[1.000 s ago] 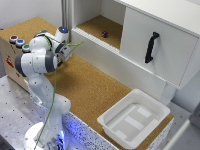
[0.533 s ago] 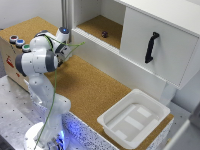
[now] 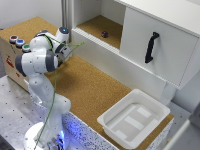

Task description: Grasp the drawer handle, then open it

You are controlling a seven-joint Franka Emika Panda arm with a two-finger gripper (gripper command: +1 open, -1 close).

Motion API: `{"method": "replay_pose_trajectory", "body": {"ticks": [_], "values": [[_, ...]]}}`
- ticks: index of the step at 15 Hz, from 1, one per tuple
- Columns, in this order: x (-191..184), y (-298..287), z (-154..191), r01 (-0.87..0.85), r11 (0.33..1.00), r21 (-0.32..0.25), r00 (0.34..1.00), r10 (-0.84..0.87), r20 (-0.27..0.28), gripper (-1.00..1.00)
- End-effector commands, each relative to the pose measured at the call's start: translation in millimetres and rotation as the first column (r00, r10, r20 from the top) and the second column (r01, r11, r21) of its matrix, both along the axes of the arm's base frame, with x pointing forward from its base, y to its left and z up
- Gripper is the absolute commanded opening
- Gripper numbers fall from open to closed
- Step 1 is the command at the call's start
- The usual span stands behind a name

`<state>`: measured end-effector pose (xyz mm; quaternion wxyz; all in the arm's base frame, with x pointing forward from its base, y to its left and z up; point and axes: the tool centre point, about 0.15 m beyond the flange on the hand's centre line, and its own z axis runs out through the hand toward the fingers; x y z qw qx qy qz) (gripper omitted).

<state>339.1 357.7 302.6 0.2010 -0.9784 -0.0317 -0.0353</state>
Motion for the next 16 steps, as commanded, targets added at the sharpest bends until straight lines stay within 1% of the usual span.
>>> {"method": "replay_pose_trajectory", "body": {"ticks": [1, 4, 7, 16], "values": [[-7, -24, -13, 0.002, 0.996, 0.091, 1.0, -0.003, 0.015, -1.0], [-5, -44, -15, 0.018, 0.996, 0.089, 1.0, -0.02, 0.016, -1.0], [-2, -63, -16, 0.024, 0.997, 0.074, 0.999, -0.026, 0.024, -1.0], [6, -129, -21, 0.042, 0.998, 0.056, 0.999, -0.043, 0.022, -1.0]]}}
